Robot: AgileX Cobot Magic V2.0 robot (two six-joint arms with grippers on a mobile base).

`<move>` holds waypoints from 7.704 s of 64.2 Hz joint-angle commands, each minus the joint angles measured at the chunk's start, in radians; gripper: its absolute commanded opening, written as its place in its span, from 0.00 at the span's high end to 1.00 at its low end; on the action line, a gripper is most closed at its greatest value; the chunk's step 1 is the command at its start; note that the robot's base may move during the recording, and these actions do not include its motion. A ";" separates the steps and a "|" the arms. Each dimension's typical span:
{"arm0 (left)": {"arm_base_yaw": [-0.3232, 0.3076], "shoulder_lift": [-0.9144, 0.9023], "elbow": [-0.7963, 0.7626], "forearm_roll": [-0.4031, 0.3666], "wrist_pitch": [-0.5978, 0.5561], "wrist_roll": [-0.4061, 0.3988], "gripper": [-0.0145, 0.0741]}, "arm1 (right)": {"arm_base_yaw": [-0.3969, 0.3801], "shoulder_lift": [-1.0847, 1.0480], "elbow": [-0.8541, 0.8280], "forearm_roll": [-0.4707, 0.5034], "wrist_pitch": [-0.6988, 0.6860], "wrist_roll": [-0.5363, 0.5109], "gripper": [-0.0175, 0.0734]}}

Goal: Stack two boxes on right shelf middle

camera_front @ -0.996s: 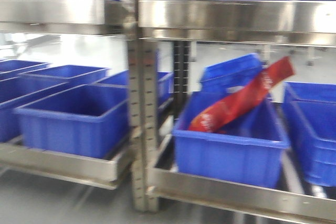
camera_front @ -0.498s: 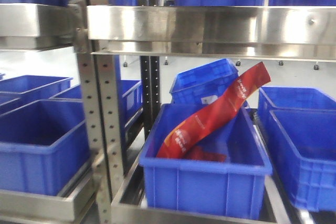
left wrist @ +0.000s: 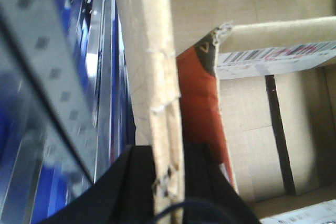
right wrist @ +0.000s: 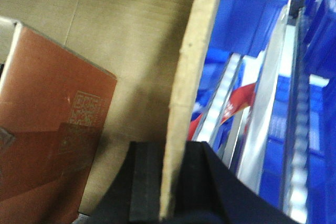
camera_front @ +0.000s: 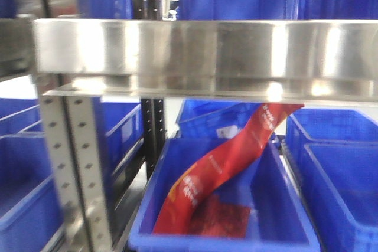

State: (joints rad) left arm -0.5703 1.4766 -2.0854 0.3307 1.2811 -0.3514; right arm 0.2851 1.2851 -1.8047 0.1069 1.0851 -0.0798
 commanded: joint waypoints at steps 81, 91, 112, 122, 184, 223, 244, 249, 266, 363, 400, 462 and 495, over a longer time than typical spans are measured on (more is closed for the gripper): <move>-0.006 -0.011 -0.013 0.017 -0.067 0.001 0.96 | -0.002 -0.011 -0.010 0.010 -0.047 -0.014 0.97; -0.006 -0.011 -0.013 0.017 -0.067 0.001 0.96 | -0.002 -0.011 -0.010 0.010 -0.047 -0.014 0.97; -0.006 -0.011 -0.013 0.017 -0.067 0.001 0.96 | -0.002 -0.011 -0.010 0.010 -0.047 -0.014 0.97; -0.006 -0.011 -0.013 0.017 -0.067 0.001 0.96 | -0.002 -0.011 -0.010 0.010 -0.047 -0.014 0.97; 0.030 0.076 0.260 0.041 -0.060 0.007 0.78 | -0.002 0.227 -0.007 0.027 0.136 -0.014 0.89; 0.030 -0.102 0.257 0.012 -0.060 0.007 0.54 | -0.002 0.031 -0.008 0.037 0.110 0.002 0.28; 0.030 -0.390 0.427 0.012 -0.086 0.007 0.96 | -0.002 -0.230 0.208 0.037 -0.007 0.002 0.98; 0.030 -0.463 0.516 0.012 -0.150 0.007 0.96 | -0.002 -0.306 0.313 0.037 -0.067 0.002 0.98; 0.030 -0.738 0.941 0.013 -0.476 0.007 0.96 | -0.002 -0.606 0.759 0.037 -0.328 -0.008 0.99; 0.230 -1.193 1.665 -0.331 -1.083 0.416 0.96 | -0.002 -0.977 1.367 0.037 -0.786 -0.063 0.99; 0.471 -1.477 2.085 -0.345 -1.249 0.422 0.96 | -0.002 -0.977 1.367 0.037 -0.786 -0.063 0.99; 0.471 -1.477 2.085 -0.347 -1.254 0.422 0.96 | -0.007 -0.977 1.367 0.037 -0.786 -0.063 0.99; 0.471 -1.477 2.085 -0.347 -1.254 0.422 0.96 | -0.276 -1.224 1.708 -0.044 -0.974 0.049 0.99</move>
State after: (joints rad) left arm -0.1013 0.0058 0.0026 -0.0095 0.0477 0.0674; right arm 0.0175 0.1026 -0.1633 0.1103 0.1668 -0.0588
